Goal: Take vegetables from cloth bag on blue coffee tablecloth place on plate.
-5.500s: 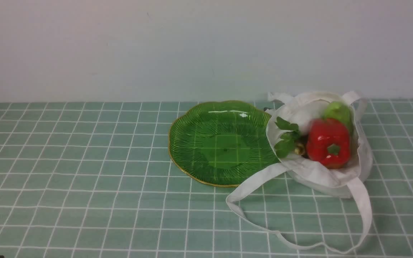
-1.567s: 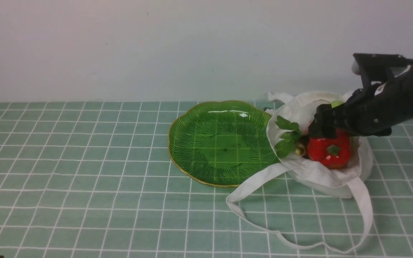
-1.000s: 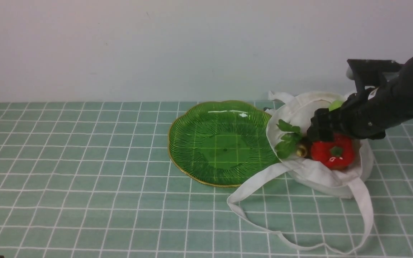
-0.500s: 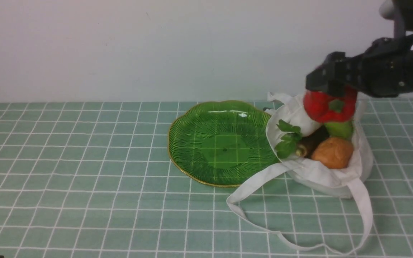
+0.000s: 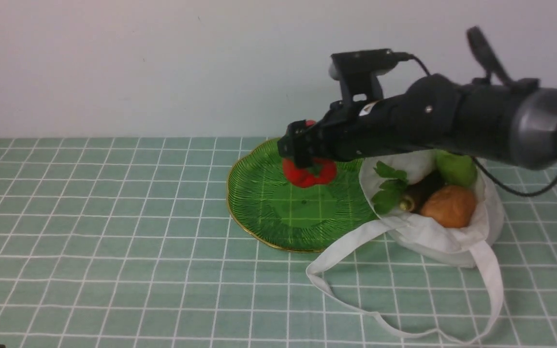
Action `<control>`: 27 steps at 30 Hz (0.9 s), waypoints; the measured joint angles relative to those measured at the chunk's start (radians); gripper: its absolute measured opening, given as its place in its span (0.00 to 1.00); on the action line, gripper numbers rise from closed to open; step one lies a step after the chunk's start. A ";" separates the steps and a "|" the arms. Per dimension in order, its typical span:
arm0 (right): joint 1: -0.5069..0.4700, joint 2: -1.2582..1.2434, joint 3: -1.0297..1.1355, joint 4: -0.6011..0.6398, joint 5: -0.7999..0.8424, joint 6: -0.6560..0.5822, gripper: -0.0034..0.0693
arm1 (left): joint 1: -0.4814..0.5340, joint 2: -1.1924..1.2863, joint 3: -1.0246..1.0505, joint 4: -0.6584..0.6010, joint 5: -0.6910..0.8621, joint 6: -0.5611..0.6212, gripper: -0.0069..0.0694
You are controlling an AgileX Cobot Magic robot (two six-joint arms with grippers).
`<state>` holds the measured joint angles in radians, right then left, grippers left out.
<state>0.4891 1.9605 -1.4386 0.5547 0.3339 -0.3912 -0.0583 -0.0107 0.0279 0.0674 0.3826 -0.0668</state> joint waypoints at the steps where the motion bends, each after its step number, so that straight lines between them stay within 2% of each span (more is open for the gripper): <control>1: 0.000 0.035 -0.030 0.000 -0.007 -0.002 0.88 | 0.000 0.000 0.000 0.000 0.000 0.000 0.08; 5: 0.000 0.135 -0.119 -0.005 -0.032 -0.010 0.88 | 0.000 0.000 0.000 0.000 0.000 0.000 0.08; 11: 0.000 0.154 -0.157 -0.048 -0.041 -0.010 0.98 | 0.000 0.000 0.000 0.001 0.000 0.000 0.08; 18: 0.000 0.024 -0.159 -0.158 0.097 -0.012 1.00 | 0.000 0.000 0.000 0.001 0.000 0.000 0.08; 21: -0.001 -0.084 -0.159 -0.210 0.182 -0.011 0.96 | 0.000 0.000 0.000 0.001 0.000 0.000 0.08; 24: -0.002 -0.229 -0.159 -0.269 0.309 0.003 0.85 | 0.000 0.000 0.000 0.001 0.000 0.000 0.08; 27: -0.002 -0.392 -0.160 -0.347 0.481 0.073 0.67 | 0.000 0.000 0.000 0.001 0.000 0.000 0.08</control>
<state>0.4875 1.5689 -1.5986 0.2080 0.8149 -0.3178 -0.0583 -0.0107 0.0279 0.0681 0.3826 -0.0668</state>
